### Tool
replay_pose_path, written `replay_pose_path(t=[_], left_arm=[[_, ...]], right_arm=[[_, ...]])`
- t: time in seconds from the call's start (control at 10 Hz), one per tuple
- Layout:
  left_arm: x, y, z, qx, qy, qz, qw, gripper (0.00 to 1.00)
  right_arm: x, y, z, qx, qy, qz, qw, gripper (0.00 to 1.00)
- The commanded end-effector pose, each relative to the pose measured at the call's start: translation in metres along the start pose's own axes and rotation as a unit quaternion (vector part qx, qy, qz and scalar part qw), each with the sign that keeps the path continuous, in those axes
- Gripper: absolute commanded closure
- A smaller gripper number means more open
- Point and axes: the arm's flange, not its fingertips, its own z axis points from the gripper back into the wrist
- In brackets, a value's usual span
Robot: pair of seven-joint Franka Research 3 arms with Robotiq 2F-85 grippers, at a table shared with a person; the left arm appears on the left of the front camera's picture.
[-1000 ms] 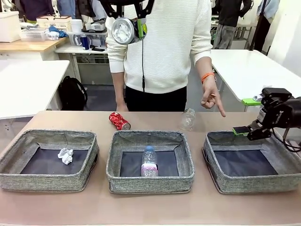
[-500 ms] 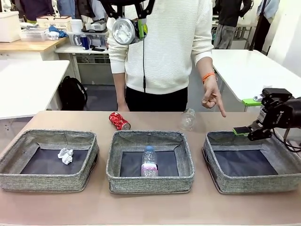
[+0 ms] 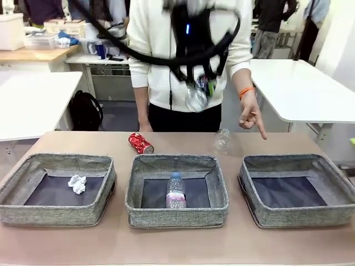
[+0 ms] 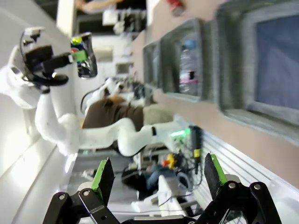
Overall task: Sort the waste into the appropriate baskets.
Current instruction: Place the picked waste into the Fabric basket indicated by the person.
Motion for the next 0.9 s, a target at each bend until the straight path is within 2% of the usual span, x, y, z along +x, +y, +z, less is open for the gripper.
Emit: replay_pose_path(t=[0.0,0.1,0.2,0.3,0.5,0.8], left_arm=[[-0.026,0.001,-0.067,-0.062,-0.054,-0.024,0.996,0.64],[-0.017,-0.022,-0.09,-0.101,-0.048,-0.054,0.992,0.64],[-0.007,-0.05,-0.119,-0.135,-0.016,-0.082,0.987,0.64],[0.001,-0.076,-0.142,-0.143,0.008,-0.108,0.984,0.64],[0.021,-0.117,-0.17,-0.133,0.048,-0.147,0.979,0.64],[0.031,-0.157,-0.191,-0.078,0.029,-0.178,0.98,0.64]], right_arm=[[-0.022,-0.002,0.04,-0.045,-0.059,-0.028,0.997,0.0],[-0.038,-0.003,0.055,-0.065,-0.081,-0.038,0.994,0.0],[-0.051,-0.002,0.068,-0.06,-0.138,-0.033,0.988,0.0],[-0.033,-0.01,0.056,-0.046,-0.066,-0.017,0.997,0.0],[-0.033,-0.01,0.056,-0.046,-0.066,-0.017,0.997,0.0],[-0.033,-0.01,0.056,-0.046,-0.066,-0.017,0.997,0.0]])
